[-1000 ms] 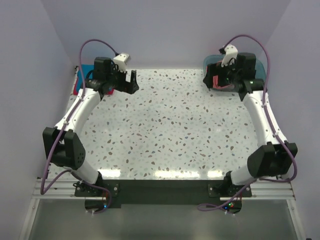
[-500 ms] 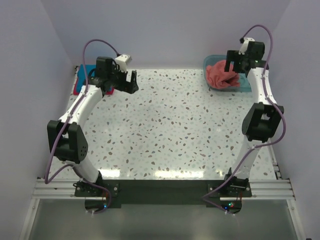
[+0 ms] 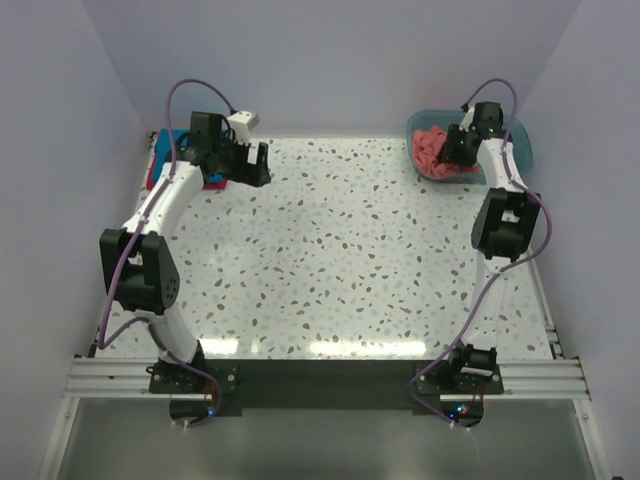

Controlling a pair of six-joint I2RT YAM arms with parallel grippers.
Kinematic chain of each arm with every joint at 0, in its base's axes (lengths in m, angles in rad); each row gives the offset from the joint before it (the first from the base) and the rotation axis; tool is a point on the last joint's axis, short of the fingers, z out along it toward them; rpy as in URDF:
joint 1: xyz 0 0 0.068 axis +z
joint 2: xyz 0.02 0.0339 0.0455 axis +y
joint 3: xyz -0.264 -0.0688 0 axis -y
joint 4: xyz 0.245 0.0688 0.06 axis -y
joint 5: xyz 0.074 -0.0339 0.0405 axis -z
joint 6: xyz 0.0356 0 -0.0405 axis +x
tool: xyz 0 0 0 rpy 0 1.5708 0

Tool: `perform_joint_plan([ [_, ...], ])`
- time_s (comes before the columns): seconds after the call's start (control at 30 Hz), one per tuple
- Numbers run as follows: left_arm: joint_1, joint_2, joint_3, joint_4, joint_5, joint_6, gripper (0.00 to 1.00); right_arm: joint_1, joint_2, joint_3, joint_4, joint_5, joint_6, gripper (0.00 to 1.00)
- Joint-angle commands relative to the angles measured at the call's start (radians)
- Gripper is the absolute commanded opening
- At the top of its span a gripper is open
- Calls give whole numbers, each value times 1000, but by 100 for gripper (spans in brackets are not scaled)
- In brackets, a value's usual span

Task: Fold and stack the t-shirts
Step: Grab the tshirt from the pile

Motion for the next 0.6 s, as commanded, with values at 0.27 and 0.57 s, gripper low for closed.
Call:
perform_joint_plan([
  [0.27, 26, -2, 89, -1, 43, -39, 100, -10, -417, -84, 188, -251, 114, 0],
  [0.57, 81, -54, 128, 19, 130, -41, 100, 6, -671, -123, 319, -438, 241, 0],
])
